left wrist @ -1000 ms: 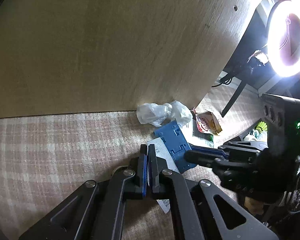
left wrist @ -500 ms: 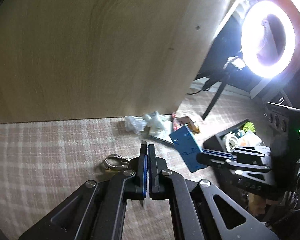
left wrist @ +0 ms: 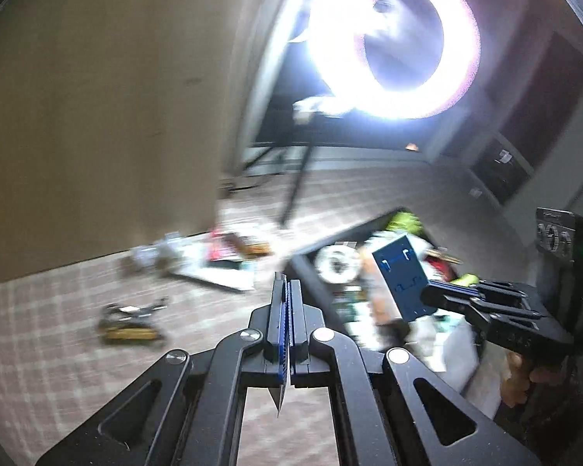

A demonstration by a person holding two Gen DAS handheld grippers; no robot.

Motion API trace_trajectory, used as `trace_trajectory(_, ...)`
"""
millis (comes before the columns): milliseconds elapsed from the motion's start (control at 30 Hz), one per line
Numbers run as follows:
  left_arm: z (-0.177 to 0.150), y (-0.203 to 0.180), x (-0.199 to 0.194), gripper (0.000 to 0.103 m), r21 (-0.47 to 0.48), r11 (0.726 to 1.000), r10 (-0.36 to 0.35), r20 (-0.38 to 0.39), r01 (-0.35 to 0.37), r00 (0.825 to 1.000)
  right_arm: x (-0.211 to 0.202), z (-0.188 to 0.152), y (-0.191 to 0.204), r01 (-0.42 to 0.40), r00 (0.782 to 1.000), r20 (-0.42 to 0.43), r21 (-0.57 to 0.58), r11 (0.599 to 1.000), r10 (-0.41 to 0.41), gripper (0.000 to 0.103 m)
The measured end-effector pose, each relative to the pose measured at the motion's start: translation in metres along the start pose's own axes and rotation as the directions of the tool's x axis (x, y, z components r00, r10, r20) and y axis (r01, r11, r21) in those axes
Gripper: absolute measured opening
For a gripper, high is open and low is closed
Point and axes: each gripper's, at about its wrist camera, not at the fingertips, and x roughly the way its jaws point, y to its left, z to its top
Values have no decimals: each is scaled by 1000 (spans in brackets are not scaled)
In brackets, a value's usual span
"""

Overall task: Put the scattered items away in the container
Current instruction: 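Carry leaflet and phone stand over black container and open both tools to drop them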

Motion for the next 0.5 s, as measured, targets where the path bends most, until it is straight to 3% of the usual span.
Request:
trace_trajectory(300, 5, -116, 46, 0, 142, 974, -169, -67, 177, 983, -75, -21, -94, 188, 979, 51, 140, 972, -196, 5)
trace_trajectory(500, 15, -173, 73, 0, 199, 953, -210, -105, 227, 972, -75, -1, -126, 247, 963, 79, 138, 959, -259, 5)
